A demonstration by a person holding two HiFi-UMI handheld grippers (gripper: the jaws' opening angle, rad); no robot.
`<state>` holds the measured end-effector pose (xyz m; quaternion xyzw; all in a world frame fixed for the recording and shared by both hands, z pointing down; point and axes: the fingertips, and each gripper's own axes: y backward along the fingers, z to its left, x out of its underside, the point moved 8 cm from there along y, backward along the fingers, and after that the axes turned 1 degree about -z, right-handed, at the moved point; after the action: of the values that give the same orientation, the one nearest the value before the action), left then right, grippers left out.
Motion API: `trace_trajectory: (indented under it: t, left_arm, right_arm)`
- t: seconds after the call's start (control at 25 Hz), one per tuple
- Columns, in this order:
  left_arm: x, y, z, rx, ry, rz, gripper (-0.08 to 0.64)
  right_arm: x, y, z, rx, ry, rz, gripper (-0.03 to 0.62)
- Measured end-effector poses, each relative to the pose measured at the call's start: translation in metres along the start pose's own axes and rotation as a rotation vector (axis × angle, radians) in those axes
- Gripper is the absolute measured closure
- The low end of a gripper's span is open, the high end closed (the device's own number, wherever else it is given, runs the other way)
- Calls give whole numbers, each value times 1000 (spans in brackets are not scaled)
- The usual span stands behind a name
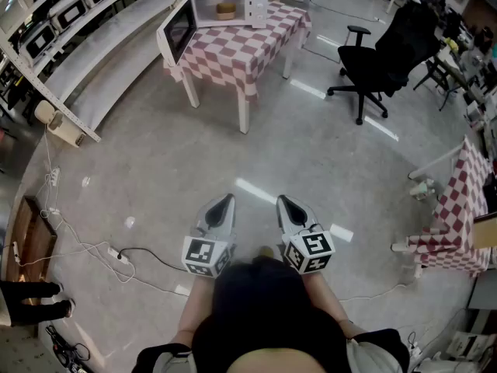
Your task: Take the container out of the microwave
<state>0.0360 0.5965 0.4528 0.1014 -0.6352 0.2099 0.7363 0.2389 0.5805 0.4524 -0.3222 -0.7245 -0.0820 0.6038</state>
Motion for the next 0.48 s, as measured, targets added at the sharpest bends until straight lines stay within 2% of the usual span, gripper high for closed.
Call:
trace_trajectory:
  t: [0.48]
  left_arm:
    - [0,-9,-6,-3,-19,30,549]
  right_arm:
    - [-4,-3,-6,2,-12,2,592]
